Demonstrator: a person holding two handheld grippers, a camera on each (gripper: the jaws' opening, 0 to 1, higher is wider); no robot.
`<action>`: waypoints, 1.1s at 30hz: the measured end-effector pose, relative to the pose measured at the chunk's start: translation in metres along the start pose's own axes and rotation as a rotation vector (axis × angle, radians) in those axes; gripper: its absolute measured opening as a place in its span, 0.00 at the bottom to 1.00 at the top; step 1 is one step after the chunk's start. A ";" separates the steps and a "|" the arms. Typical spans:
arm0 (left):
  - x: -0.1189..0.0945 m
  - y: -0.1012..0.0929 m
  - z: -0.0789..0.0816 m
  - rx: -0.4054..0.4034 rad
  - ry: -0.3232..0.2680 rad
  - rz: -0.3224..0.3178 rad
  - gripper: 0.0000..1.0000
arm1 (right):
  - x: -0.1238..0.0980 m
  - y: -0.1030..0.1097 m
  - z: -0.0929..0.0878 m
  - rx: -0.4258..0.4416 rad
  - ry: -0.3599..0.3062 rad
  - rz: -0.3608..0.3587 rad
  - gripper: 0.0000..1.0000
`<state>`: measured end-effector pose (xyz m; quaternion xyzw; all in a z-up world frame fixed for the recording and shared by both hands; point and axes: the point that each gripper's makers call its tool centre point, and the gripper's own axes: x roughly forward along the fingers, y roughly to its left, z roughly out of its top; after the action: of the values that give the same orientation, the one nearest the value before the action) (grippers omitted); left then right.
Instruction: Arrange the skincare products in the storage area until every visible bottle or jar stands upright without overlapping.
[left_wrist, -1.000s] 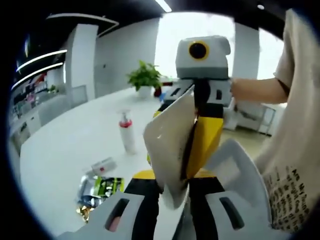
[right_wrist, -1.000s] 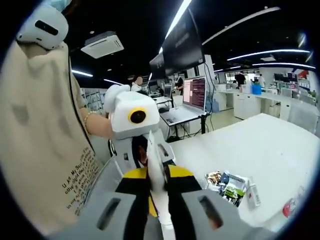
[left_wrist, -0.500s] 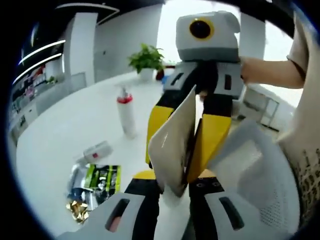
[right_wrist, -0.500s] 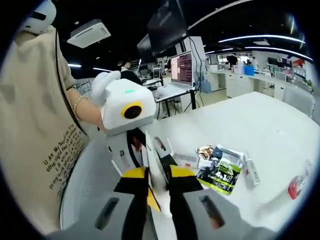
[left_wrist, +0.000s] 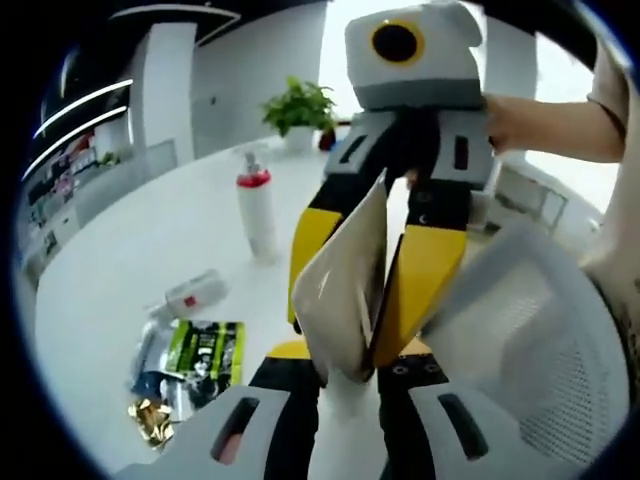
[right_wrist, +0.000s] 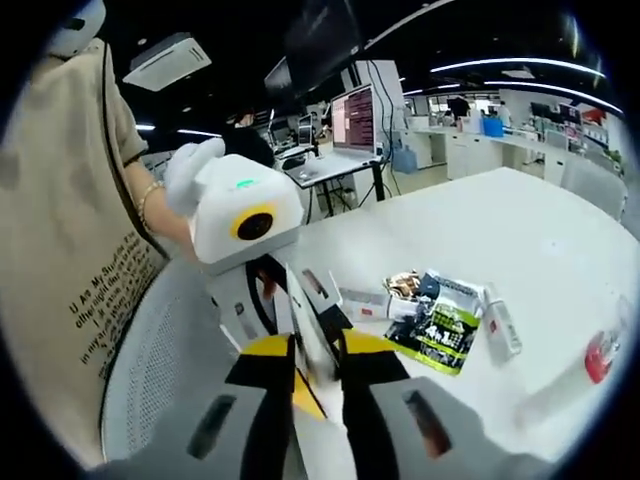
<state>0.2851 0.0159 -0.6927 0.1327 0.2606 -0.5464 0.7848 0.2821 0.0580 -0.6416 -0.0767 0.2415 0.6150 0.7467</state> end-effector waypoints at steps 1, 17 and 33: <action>0.001 0.000 0.000 0.003 -0.001 0.002 0.17 | 0.000 0.000 0.000 0.000 -0.003 -0.006 0.18; 0.017 0.012 0.013 0.068 -0.021 -0.010 0.16 | -0.024 -0.030 -0.006 0.112 -0.112 -0.206 0.29; 0.045 0.041 0.033 0.098 -0.038 -0.034 0.15 | -0.053 -0.051 -0.026 0.229 -0.184 -0.398 0.56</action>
<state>0.3437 -0.0212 -0.6936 0.1561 0.2207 -0.5743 0.7727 0.3170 -0.0116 -0.6498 0.0186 0.2206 0.4289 0.8758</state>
